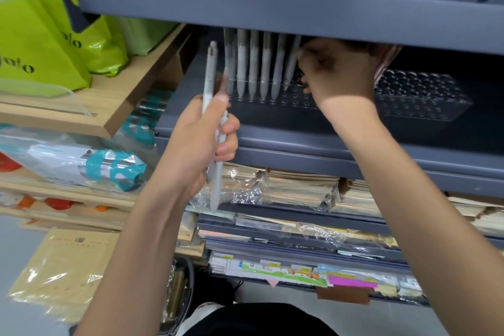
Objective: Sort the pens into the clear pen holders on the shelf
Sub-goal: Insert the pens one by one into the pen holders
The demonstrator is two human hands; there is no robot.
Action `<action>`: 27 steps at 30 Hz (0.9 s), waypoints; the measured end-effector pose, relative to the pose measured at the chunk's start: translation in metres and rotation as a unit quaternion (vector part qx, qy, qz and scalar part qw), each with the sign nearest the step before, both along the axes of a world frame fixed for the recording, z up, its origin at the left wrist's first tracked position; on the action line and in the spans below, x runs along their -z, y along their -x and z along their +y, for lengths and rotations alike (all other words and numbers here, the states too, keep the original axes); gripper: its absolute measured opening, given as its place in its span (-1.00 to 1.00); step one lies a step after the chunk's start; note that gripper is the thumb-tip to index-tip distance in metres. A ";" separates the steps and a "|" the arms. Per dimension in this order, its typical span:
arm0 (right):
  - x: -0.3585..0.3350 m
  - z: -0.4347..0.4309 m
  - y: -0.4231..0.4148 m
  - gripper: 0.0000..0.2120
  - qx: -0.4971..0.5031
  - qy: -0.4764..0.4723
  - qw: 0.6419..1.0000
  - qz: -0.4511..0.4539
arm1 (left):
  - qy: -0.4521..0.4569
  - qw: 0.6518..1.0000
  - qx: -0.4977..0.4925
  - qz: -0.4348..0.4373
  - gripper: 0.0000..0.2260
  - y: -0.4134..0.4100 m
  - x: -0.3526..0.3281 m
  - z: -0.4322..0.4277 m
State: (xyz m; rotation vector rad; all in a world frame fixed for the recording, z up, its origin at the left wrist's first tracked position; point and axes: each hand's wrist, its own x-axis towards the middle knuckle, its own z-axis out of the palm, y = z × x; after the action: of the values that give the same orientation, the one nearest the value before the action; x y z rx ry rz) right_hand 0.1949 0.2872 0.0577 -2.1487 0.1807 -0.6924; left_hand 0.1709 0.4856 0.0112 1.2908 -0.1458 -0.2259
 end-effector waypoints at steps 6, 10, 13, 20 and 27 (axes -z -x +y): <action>0.000 0.020 0.030 -0.75 -0.178 -0.117 0.975 0.059 | -0.050 0.992 0.104 -0.044 -0.81 0.019 0.009 -0.006; 0.003 0.023 0.036 -0.83 -0.249 -0.138 0.953 0.103 | -0.055 0.989 0.129 -0.049 -0.83 0.028 0.013 -0.011; 0.007 0.022 0.041 -0.84 -0.260 -0.155 0.948 0.092 | -0.064 0.988 0.137 -0.043 -0.83 0.029 0.014 -0.013; -0.005 0.007 0.045 -0.89 -0.120 -0.387 0.908 -0.109 | -0.061 0.986 0.158 -0.008 -0.79 0.032 0.025 -0.016; 0.007 -0.002 0.037 -0.81 -0.032 -0.248 0.945 -0.210 | -0.042 0.992 0.120 -0.013 -0.80 0.027 0.021 -0.009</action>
State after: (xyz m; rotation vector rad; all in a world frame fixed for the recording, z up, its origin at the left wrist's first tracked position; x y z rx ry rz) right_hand 0.1580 0.2853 0.0505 -1.4855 0.0471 -0.9378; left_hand 0.1439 0.4765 -0.0093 1.3591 -0.3165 -0.4244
